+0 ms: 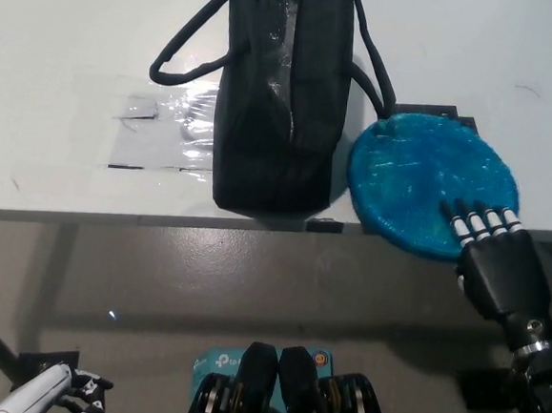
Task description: The robot uses its right hand to pick up a stack of plates kept in the middle of the desk and put it inside a bag kept next to it
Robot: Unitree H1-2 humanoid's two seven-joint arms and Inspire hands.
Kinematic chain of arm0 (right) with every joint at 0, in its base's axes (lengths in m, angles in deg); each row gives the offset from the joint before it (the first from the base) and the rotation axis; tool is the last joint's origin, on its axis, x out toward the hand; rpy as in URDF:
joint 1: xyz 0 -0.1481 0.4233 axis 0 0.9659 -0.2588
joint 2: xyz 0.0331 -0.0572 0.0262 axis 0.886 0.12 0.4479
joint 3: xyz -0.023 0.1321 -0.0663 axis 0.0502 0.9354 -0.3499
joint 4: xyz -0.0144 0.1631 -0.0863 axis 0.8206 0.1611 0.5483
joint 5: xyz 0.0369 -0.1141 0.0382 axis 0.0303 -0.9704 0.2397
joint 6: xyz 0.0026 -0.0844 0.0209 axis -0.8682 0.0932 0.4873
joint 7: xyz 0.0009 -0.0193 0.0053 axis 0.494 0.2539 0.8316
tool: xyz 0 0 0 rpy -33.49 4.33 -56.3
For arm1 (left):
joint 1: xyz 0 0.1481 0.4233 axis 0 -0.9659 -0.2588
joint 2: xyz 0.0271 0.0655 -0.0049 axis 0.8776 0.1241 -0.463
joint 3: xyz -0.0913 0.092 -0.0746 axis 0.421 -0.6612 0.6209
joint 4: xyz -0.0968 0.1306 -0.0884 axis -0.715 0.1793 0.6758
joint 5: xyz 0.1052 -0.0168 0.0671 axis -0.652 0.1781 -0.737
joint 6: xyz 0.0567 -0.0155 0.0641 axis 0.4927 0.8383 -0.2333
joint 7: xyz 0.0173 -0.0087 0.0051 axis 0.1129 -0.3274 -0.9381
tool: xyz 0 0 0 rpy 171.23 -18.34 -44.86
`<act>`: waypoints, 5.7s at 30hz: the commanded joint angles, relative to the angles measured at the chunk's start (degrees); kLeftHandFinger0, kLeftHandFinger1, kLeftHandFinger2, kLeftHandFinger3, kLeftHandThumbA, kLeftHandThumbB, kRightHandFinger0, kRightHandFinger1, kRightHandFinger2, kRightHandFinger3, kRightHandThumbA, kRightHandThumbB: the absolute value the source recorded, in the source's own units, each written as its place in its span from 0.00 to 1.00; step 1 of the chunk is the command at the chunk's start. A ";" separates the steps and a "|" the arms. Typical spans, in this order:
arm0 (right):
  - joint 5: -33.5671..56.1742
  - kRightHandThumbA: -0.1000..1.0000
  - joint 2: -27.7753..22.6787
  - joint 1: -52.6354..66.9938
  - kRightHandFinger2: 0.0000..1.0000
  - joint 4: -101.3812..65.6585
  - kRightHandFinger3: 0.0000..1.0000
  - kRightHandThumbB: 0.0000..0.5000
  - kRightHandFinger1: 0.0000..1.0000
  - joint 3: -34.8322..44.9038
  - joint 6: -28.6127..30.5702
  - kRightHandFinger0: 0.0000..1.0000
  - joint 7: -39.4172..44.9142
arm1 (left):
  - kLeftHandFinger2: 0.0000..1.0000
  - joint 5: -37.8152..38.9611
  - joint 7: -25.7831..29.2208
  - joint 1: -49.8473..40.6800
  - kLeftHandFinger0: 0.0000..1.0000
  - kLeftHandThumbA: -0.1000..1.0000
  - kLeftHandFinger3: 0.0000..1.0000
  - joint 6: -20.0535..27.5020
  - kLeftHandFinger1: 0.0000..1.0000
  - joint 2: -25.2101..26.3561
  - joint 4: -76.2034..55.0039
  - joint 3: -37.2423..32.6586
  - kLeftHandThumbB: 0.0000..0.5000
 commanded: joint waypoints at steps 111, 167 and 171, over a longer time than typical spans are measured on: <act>73.67 0.00 16.86 -20.30 0.00 -33.71 0.00 0.45 0.00 9.26 -30.19 0.00 17.04 | 0.79 -1.15 0.88 -1.96 0.73 0.00 0.88 -0.85 0.75 1.41 -0.82 0.70 0.00; 57.13 0.00 25.14 -28.87 0.08 -6.92 0.40 0.18 0.00 12.33 -23.68 0.00 21.68 | 0.79 -1.93 -0.42 -1.07 0.73 0.00 0.89 -0.85 0.75 0.69 -1.30 -0.58 0.00; 41.47 0.81 19.52 -29.92 1.00 -8.92 1.00 1.00 1.00 3.38 -30.19 1.00 34.60 | 0.80 -2.58 -0.54 -1.34 0.75 0.00 0.91 -0.85 0.76 0.96 -1.36 -0.71 0.00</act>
